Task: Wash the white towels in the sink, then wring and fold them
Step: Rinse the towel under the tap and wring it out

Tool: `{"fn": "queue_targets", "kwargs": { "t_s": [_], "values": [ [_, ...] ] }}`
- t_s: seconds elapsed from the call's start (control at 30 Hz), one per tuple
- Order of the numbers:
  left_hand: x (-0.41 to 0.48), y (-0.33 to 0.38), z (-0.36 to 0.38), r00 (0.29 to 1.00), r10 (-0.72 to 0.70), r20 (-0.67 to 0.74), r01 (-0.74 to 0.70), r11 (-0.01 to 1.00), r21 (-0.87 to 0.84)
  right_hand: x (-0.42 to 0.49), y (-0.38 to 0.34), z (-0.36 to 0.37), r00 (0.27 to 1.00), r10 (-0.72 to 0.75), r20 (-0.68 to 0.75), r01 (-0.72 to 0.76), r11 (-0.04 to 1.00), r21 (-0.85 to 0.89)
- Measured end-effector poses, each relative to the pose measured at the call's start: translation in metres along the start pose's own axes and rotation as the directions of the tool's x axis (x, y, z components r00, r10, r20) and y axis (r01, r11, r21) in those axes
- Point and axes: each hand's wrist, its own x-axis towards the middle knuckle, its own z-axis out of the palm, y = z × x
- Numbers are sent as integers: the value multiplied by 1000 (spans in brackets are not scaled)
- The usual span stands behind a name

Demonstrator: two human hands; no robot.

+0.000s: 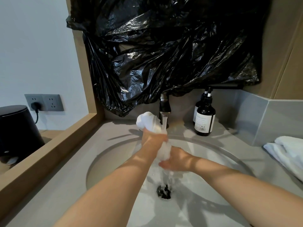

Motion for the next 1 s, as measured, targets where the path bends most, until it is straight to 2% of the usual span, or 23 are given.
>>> {"fn": "queue_targets", "kwargs": {
  "t_s": [0.1,0.2,0.3,0.4,0.47,0.5,0.57,0.63,0.67,0.73,0.87,0.93,1.0],
  "values": [
    [-7,-2,-6,996,29,88,-38,993,110,-6,5,-9,969,-24,248,41,997,-64],
    [-9,2,-17,981,65,181,-124,935,333,-6,15,-19,916,30,401,-48,998,35],
    [-7,-1,-39,966,47,253,-183,818,546,-2,32,-36,922,96,375,-158,978,139],
    [-13,-2,-64,927,59,369,-311,670,674,6,47,-55,973,172,153,-214,921,326],
    [-18,-3,-74,876,120,466,-447,560,697,8,51,-62,970,240,40,-227,832,507],
    [-21,-3,-75,843,171,509,-519,503,691,8,51,-63,964,263,44,-235,761,605],
    [-21,-7,-72,775,288,563,-627,459,629,8,48,-62,954,274,124,-267,584,766],
    [-16,-9,-63,735,362,573,-676,462,575,5,44,-62,942,232,241,-319,403,858],
    [-13,-10,-58,726,391,565,-686,467,558,4,44,-61,934,201,295,-350,363,863],
    [-9,-9,-49,723,444,528,-690,469,551,3,46,-58,919,166,357,-394,373,840],
    [6,-11,-43,757,500,421,-649,494,579,3,52,-55,888,114,445,-440,490,753],
    [12,-10,-43,793,490,362,-592,480,648,4,52,-58,864,4,504,-444,481,756],
    [16,-8,-44,834,445,327,-516,417,748,3,48,-61,819,-99,565,-439,527,728]
  ]
}}
